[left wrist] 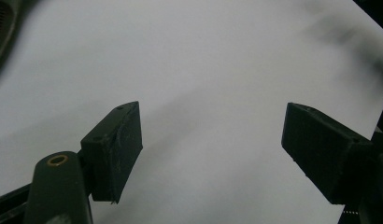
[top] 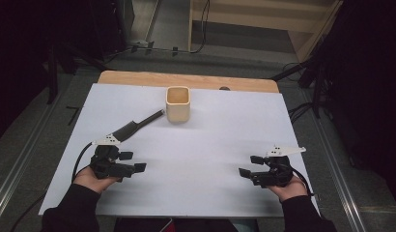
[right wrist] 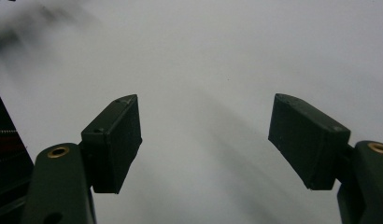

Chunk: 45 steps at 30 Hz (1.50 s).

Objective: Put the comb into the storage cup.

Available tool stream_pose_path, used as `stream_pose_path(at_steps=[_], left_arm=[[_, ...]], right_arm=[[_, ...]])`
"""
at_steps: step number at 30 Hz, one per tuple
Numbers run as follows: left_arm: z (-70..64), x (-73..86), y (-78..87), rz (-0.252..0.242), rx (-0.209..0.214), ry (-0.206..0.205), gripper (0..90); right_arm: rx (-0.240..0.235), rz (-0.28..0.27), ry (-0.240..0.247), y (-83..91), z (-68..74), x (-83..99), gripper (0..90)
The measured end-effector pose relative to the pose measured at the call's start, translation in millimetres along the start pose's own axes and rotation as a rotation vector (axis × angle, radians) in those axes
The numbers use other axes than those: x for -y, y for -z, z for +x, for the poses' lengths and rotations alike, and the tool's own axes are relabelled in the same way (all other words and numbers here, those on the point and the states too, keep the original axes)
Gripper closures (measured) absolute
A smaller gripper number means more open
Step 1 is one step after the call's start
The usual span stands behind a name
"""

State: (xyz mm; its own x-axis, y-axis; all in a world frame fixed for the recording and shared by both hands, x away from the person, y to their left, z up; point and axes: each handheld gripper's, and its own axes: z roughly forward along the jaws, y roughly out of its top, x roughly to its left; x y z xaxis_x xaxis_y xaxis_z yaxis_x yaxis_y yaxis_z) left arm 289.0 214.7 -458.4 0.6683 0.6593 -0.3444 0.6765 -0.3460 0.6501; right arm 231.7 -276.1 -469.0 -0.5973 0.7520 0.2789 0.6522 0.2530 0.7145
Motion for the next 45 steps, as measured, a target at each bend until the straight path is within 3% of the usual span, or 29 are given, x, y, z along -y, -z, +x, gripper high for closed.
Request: stream_pose_path(at_steps=[3,12,23,34,38,42,45], left_arm=[[2.5,-1.6,1.2,-0.009,-0.021,0.006,20.9],[12.9,-3.3,5.6,-0.022,-0.042,0.077,20.9],[21.9,-10.4,6.5,-0.034,-0.090,0.092,21.4],[27.9,-22.3,6.3,-0.043,-0.084,0.127,22.3],[29.3,-28.3,5.7,-0.041,-0.101,0.108,22.3],[31.7,-37.5,4.5,-0.042,-0.076,0.113,22.3],[31.3,-46.8,3.9,-0.044,-0.085,0.098,22.3]], right_arm=[[0.000,0.001,0.000,-0.2,0.1,0.0,23.5],[0.004,0.000,0.002,-0.1,-0.3,-0.1,23.5],[0.005,0.006,0.006,-0.7,-0.3,-0.6,23.5],[0.005,0.000,0.003,-0.4,0.1,-0.6,23.5],[0.005,0.000,0.001,-0.1,0.2,-0.6,23.5],[0.004,-0.001,0.002,0.0,0.5,-0.7,23.5],[0.005,0.000,0.002,-0.4,0.2,-0.6,23.5]])
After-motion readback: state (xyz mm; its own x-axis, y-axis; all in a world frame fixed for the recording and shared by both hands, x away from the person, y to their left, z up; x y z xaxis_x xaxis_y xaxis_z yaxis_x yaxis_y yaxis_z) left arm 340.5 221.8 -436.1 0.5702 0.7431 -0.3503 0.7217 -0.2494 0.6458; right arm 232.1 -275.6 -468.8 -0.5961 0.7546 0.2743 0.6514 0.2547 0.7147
